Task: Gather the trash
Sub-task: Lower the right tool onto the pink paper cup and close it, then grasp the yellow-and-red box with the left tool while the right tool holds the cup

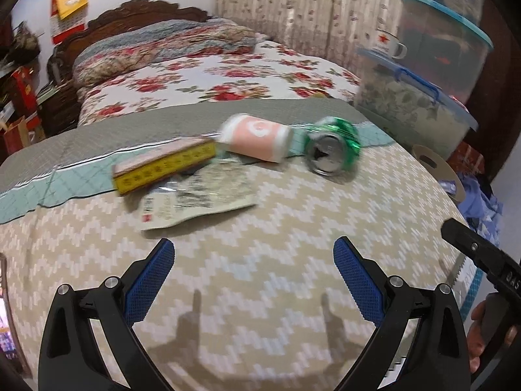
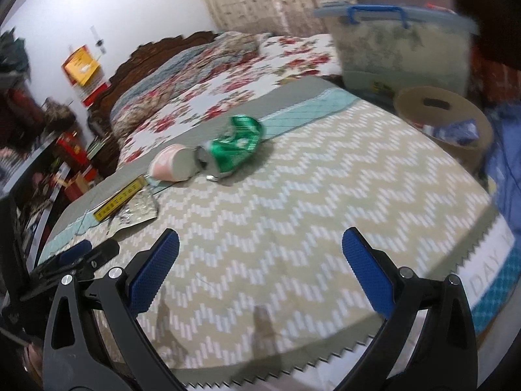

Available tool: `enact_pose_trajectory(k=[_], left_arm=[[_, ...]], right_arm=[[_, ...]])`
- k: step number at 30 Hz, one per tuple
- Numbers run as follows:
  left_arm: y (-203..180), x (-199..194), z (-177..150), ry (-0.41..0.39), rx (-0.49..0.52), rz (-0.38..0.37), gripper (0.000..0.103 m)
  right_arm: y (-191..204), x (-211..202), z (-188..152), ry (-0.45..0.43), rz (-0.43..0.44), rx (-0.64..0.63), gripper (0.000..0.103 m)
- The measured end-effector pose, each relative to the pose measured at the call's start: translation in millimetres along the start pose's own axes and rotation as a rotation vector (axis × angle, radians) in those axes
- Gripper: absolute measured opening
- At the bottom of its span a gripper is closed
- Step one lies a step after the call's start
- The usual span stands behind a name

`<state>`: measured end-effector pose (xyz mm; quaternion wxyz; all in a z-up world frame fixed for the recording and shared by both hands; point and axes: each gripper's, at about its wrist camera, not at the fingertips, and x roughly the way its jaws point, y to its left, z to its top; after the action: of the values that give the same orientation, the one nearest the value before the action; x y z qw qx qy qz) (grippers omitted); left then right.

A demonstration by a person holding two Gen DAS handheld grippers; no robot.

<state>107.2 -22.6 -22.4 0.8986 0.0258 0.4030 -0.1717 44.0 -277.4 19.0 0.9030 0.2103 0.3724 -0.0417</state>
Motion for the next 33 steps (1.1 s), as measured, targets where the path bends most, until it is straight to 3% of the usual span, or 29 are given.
enact_pose_trajectory(k=[7,9,12,14,17,22,27,28,29,31,33], left_arm=[[67.2,-6.3,27.5,-0.038,-0.095,0.097,0.093],[75.4,-4.9,38.4,-0.052,-0.063,0.14,0.093],[71.2,8.8,57.2,-0.049,0.064,0.188,0.094],[69.5,25.6,65.3,-0.027,0.121,0.178,0.094],[78.2,55.8,70.4,0.058,0.134,0.099,0.094],[95.0,89.6,69.2,0.128,0.107,0.072,0.094],[101.0,96.4,75.5,0.139,0.067,0.046,0.092],[99.8,96.8,75.9,0.137,0.074,0.053,0.087],[97.2,96.4,75.7,0.135,0.087,0.062,0.085],[93.6,96.9,75.8,0.133,0.107,0.08,0.078],[90.3,95.6,74.4,0.133,0.119,0.097,0.076]], right_arm=[[48.0,31.1,13.5,0.047,0.125,-0.167,0.096],[62.8,44.7,22.4,0.065,0.155,-0.212,0.095],[89.5,70.2,43.8,0.084,0.171,-0.328,0.095],[108.3,90.2,59.1,0.094,0.156,-0.42,0.095],[132.8,125.4,82.2,0.141,0.144,-0.538,0.095],[165.7,199.3,104.8,0.329,0.117,-0.729,0.096],[176.3,253.7,111.3,0.483,0.082,-0.749,0.094],[176.8,256.6,109.2,0.495,0.088,-0.741,0.091],[177.0,258.7,106.2,0.521,0.11,-0.729,0.079],[174.1,251.7,102.6,0.527,0.152,-0.688,0.074],[175.4,240.5,97.0,0.484,0.141,-0.696,0.069]])
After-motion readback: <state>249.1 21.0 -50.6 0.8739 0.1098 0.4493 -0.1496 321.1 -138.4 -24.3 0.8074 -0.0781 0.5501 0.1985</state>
